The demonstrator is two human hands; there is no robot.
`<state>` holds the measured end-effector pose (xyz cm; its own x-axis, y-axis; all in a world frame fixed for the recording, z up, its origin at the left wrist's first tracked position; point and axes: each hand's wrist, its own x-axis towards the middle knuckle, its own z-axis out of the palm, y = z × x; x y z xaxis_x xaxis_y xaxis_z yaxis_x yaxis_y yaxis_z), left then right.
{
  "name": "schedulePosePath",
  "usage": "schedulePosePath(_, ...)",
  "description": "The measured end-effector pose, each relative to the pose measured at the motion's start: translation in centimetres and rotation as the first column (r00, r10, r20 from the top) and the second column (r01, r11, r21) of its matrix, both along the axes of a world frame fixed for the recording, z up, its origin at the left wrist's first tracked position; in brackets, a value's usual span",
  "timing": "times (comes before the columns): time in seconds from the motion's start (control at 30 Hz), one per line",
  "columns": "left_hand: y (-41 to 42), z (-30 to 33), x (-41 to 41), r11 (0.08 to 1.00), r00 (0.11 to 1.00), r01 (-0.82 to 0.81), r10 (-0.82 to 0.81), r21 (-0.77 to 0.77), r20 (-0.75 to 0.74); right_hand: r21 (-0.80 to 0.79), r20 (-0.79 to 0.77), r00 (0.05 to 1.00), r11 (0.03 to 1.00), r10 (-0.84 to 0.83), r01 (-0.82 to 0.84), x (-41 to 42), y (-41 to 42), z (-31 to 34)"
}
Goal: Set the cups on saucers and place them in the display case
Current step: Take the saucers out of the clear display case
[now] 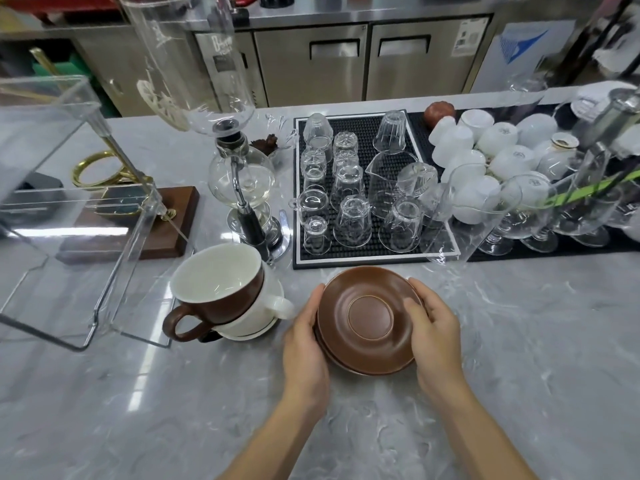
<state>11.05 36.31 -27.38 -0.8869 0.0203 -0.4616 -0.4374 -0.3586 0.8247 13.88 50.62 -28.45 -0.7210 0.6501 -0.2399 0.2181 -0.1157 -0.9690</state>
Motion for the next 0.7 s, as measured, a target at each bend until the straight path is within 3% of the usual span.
schedulePosePath(0.23, 0.2, -0.8, -0.6, 0.999, 0.999, 0.037, -0.037, -0.004, -0.028, 0.031, -0.010, 1.000, 0.999, 0.012, -0.012, -1.0, 0.6, -0.2)
schedulePosePath(0.5, -0.2, -1.7, -0.5, 1.000, 0.998, 0.012, -0.013, -0.012, -0.069, 0.171, 0.010, 0.999, 0.984, 0.048, -0.049, -1.1, 0.6, -1.1)
schedulePosePath(0.7, -0.8, -2.1, -0.6, 0.999, 0.996, 0.033, -0.033, 0.006, -0.080, 0.136, -0.011, 0.999, 0.989, 0.051, -0.049, -0.9, 0.8, -1.4)
